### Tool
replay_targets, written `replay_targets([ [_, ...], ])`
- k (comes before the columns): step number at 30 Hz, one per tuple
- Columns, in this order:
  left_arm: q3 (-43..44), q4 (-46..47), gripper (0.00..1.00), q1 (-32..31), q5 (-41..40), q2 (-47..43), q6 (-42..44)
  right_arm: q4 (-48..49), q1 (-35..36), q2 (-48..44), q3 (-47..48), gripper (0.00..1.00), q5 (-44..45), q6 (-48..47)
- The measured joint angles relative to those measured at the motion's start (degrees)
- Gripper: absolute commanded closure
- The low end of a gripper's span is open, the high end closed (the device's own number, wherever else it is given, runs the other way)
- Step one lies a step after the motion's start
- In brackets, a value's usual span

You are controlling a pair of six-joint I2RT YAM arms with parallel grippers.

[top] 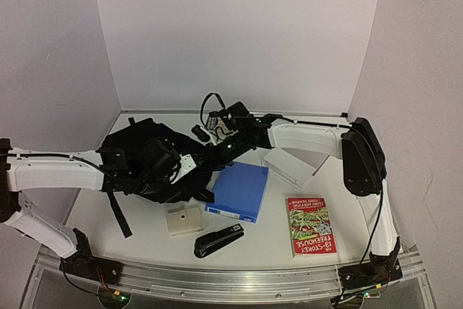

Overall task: Pack the student bag
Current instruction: Unzip the student bag at the center of the board.

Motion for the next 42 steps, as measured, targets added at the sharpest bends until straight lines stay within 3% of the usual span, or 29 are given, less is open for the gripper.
replay_targets([
  [5,1.2,-0.4,0.99,0.0,-3.8,5.6,0.6,0.5,-0.3,-0.5,-2.2,1.00,0.0,-0.4],
  [18,0.9,-5.0,0.99,-0.2,-5.6,-5.0,-5.1,2.3,-11.9,1.6,-2.0,1.00,4.1,-5.2],
  [20,0.4,-5.1,0.87,-0.2,-5.7,-5.8,-5.3,2.5,-12.1,2.9,-1.4,1.00,3.7,-5.2],
  [22,-0.6,-5.7,0.62,-0.2,-6.1,-6.8,-5.6,2.3,-11.5,3.6,-1.4,1.00,3.1,-5.0],
  [23,-1.0,-6.3,0.54,-0.2,-6.4,-7.4,-5.8,2.2,-11.2,3.7,-1.4,1.00,3.1,-4.8],
  [31,-0.9,-8.8,0.13,-0.8,-2.2,-8.7,-8.0,2.4,-5.8,2.2,-3.4,1.00,2.0,-3.4],
  [36,2.8,-8.5,0.00,-2.6,2.3,-6.0,-9.8,2.5,-1.9,1.4,-3.4,1.00,1.2,-2.6],
  [39,3.9,-6.5,0.02,-3.0,3.3,-2.7,-10.1,2.4,-1.1,1.4,-3.4,1.00,0.4,-1.8],
  [42,4.0,-5.8,0.10,-3.0,3.4,0.3,-10.4,2.5,-1.2,1.4,-3.4,1.00,0.1,-1.2],
])
